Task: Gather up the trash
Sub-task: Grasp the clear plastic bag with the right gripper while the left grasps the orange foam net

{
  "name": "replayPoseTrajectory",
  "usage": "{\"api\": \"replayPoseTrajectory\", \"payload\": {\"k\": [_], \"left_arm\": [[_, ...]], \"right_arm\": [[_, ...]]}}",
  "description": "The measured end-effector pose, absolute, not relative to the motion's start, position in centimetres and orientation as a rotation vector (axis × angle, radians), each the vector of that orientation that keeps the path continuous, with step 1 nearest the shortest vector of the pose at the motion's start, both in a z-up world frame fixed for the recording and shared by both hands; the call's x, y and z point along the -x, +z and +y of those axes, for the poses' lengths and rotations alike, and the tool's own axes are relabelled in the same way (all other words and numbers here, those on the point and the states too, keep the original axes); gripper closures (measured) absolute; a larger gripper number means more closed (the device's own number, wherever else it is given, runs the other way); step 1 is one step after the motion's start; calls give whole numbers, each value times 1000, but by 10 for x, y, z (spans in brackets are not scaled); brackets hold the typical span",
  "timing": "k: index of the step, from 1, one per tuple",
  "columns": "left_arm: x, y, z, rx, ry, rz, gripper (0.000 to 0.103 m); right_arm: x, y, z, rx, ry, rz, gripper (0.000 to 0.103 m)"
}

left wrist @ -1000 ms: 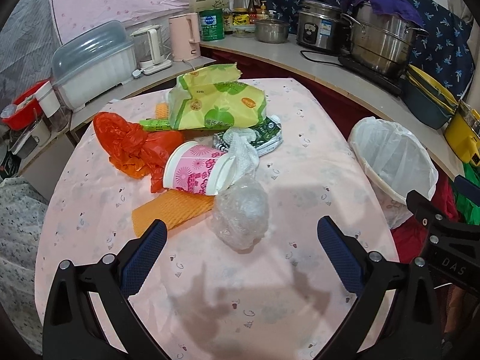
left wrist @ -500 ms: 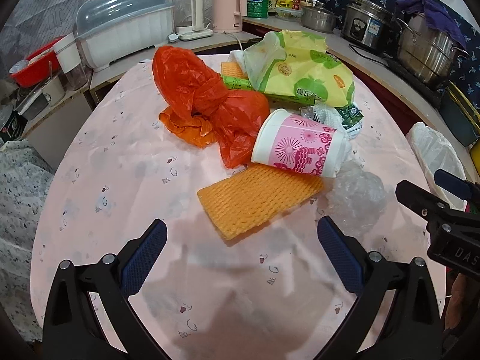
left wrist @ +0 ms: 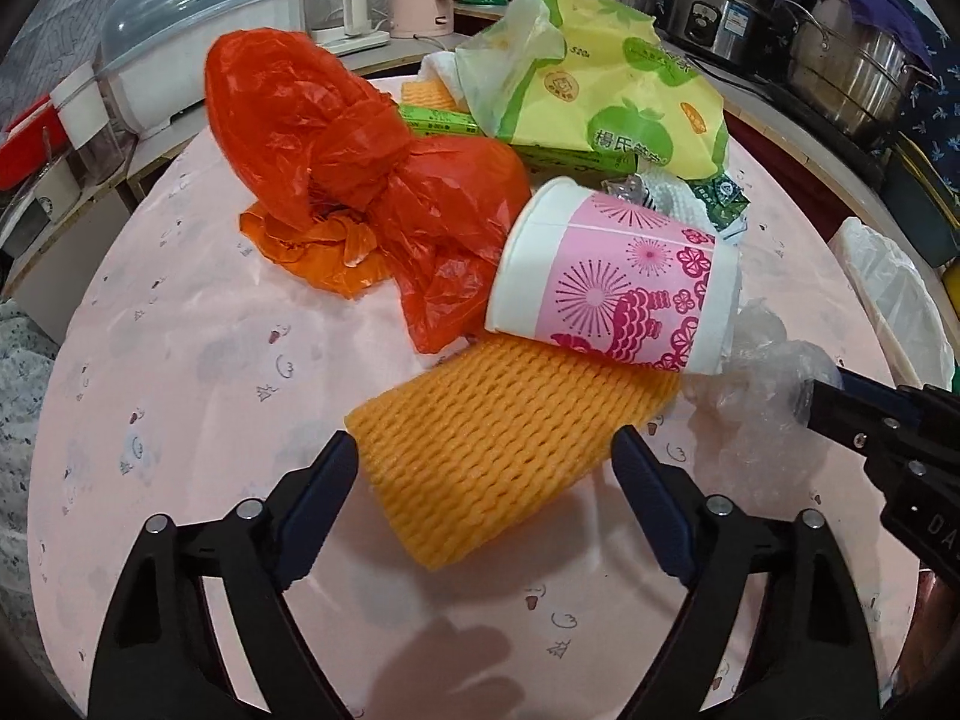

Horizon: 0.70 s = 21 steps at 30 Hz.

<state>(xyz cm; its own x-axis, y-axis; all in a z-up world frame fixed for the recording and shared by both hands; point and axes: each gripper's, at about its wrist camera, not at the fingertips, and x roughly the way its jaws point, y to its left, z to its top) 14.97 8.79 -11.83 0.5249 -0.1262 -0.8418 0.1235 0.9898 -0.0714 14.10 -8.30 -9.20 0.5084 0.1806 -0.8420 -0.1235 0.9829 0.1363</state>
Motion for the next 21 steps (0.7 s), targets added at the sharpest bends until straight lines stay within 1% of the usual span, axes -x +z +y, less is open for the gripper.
{"api": "replayPoseTrajectory", "payload": {"k": [1,3,5,6,8,9,11,21], "left_arm": [[-151,-121,86,6,-155,1014,31],[-151,-123,84,7,-148,1016,35],[-150,-122,83,7,-148,1013,52],[-149,-122,83,8,-150,1015,56],[-147,-119,82,14,-155,1018,72],[-147,-118,81,16,-158,1020,75],[-143,-114,78,15,-164,1020,84],[-108,-78,57,-1,-208,968,87]], "right_arm": [[-139,-90,-85,-56,178,1017,87],[-136,-87,-89,-57,170,1010,88],[-132,-83,-95,-60,160,1000,89],[-130,-80,-98,-58,154,994,89],[-126,-75,-103,-58,139,980,89],[-124,-72,-106,-58,129,974,89],[-121,-66,-114,-62,108,957,89],[-97,-34,-160,-102,1,863,89]]}}
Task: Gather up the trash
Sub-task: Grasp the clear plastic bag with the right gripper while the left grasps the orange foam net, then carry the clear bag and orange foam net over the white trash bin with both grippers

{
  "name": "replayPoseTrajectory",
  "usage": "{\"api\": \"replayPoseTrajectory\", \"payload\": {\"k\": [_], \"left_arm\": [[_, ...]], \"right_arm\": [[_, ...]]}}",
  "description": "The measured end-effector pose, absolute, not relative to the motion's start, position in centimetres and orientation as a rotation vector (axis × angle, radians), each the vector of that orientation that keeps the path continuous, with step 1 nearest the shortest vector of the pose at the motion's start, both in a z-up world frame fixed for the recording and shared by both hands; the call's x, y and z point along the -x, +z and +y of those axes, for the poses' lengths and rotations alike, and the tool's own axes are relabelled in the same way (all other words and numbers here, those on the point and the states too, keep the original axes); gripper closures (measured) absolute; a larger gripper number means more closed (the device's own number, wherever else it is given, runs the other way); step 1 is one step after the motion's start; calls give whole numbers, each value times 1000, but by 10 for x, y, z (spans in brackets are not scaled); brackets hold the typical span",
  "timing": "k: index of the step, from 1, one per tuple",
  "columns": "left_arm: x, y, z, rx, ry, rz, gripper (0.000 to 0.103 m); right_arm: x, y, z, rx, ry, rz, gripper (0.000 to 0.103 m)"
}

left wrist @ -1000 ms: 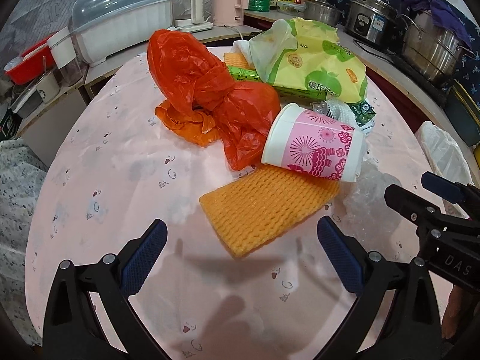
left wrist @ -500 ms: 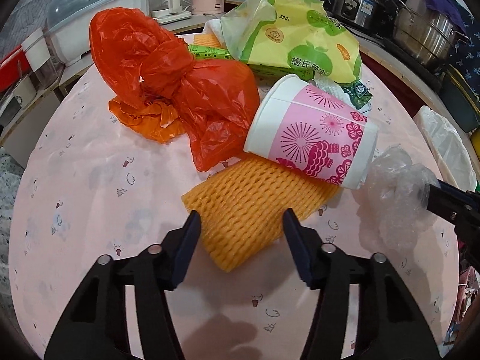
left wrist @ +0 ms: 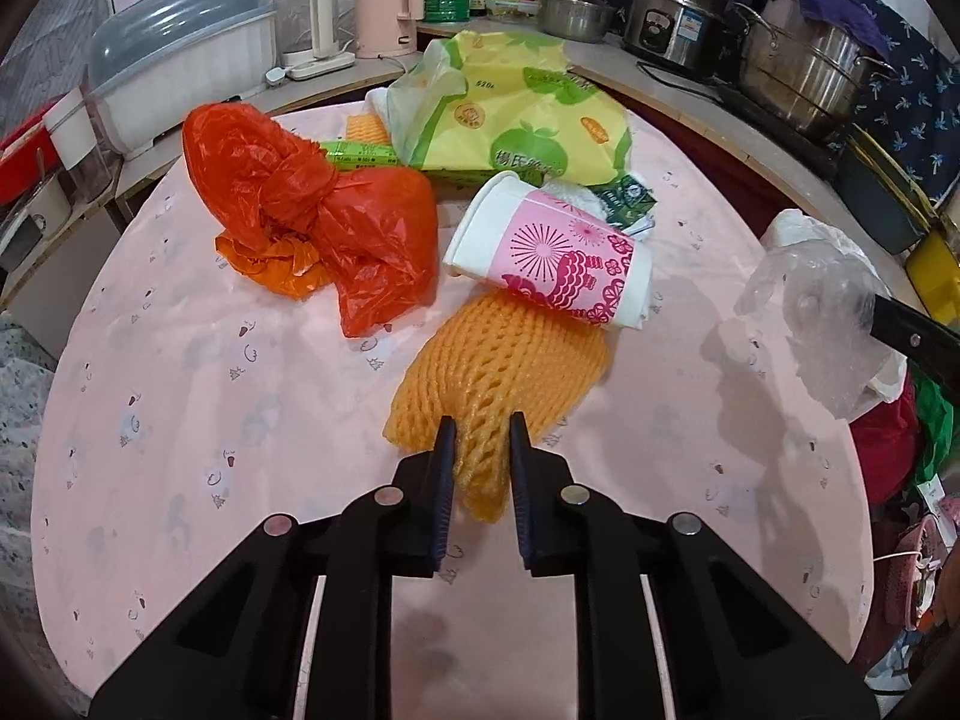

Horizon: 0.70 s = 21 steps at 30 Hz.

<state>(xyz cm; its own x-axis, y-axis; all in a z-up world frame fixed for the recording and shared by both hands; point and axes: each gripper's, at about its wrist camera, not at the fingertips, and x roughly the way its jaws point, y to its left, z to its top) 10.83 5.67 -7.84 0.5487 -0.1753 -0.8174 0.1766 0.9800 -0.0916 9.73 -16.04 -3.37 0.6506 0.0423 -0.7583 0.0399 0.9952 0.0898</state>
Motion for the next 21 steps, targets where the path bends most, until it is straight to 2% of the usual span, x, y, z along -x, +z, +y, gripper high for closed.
{"api": "replayPoseTrajectory", "payload": {"k": [11,21], "left_arm": [[-71,-32,11,-36,-333,887,87],[-74,-18,-15,-86,-292,841,87]], "right_arm": [[-69,-7,-214,-156,-117,771,89],[-65,-26,-237,-207,-133,792,89]]}}
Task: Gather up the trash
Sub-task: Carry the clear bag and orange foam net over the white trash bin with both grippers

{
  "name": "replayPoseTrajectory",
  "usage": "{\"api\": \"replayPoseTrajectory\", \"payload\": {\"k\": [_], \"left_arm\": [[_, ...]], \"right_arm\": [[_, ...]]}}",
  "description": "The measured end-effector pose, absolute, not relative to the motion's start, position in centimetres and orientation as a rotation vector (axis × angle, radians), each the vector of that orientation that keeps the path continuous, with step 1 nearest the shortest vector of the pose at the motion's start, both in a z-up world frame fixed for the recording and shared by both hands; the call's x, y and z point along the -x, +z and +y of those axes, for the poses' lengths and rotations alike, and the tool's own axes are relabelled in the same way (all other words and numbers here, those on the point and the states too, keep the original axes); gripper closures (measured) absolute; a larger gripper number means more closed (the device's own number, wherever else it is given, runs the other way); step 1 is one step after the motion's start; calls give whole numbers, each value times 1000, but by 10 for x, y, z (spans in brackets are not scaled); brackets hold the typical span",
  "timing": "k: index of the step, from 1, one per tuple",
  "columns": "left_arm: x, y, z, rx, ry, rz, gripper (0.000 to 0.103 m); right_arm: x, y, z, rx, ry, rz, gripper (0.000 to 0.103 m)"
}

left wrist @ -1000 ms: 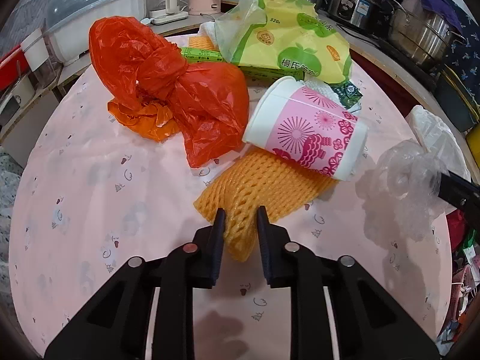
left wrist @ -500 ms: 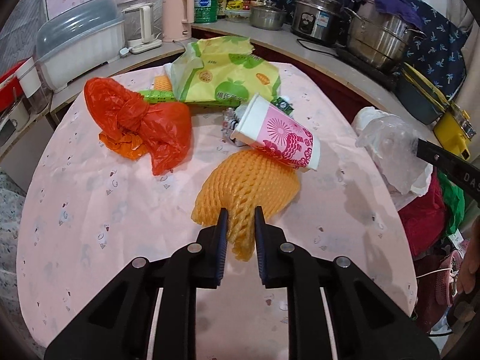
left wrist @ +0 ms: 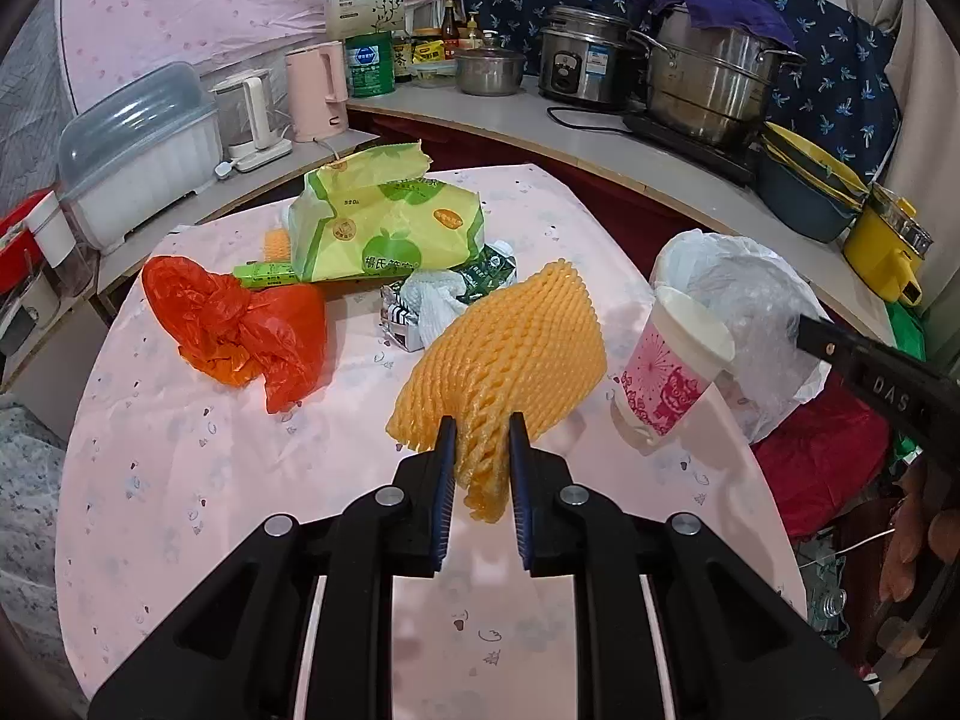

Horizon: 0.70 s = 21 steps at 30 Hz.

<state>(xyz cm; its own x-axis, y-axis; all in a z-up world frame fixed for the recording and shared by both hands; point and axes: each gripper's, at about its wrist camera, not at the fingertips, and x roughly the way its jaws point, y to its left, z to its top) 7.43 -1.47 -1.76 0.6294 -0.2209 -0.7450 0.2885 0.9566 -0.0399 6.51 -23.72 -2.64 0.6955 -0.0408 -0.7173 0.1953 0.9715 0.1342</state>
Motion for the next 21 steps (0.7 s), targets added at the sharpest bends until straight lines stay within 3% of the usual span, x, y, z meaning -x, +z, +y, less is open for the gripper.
{"api": "replayPoseTrajectory", "payload": {"k": [7,21], "left_arm": [[-80,-6,-18,-94,-276,812,87],[-115,32,-102,-120,-425,733,87]], "right_arm": [[-62,-44,-244,-222,-136,823,89],[-64,-2,-316,-279,-263,671,89]]}}
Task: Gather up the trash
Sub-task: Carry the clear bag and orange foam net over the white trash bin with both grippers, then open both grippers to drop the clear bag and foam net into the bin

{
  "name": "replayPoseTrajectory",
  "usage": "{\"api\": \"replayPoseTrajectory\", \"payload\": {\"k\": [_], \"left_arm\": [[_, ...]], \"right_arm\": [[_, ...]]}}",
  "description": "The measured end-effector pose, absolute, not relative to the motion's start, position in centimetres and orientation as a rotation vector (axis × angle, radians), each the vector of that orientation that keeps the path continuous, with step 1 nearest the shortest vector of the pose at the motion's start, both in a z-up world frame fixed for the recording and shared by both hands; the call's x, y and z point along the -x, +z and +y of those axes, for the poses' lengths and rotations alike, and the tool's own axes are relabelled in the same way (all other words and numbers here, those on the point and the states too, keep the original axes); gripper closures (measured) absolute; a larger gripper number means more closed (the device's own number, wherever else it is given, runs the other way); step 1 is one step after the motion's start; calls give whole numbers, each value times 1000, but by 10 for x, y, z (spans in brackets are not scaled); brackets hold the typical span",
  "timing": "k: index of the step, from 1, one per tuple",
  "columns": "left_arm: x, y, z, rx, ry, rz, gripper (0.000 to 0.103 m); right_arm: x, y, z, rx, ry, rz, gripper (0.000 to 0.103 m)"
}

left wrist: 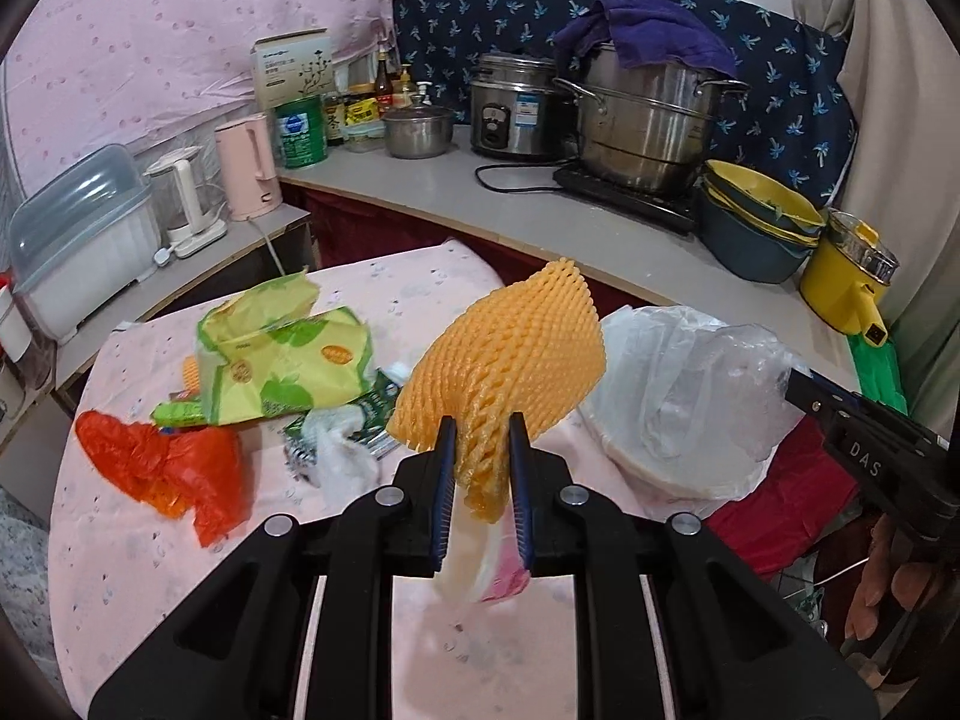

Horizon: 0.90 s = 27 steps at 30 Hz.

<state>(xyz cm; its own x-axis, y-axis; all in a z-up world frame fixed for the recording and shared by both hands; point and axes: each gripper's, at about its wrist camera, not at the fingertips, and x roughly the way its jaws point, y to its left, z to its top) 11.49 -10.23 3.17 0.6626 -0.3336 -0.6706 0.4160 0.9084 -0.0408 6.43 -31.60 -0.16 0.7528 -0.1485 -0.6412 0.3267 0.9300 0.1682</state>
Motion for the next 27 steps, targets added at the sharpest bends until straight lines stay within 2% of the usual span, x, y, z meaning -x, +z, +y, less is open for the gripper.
{"api": "replayPoseTrajectory", "payload": {"k": [18,24,27], "left_arm": [[-155,-9,-227,-211,-593,807,86],[-161,-19,-241,-217,-600,812,79],[-163,-21,-244,-216,-594,809,71]], "right_arm": [[-77,-24,-391,-339,-404,685,89],[-85,-27,-399,-355,-412,687,89],[-88,-28,-400,-357,-411,688,88]]}}
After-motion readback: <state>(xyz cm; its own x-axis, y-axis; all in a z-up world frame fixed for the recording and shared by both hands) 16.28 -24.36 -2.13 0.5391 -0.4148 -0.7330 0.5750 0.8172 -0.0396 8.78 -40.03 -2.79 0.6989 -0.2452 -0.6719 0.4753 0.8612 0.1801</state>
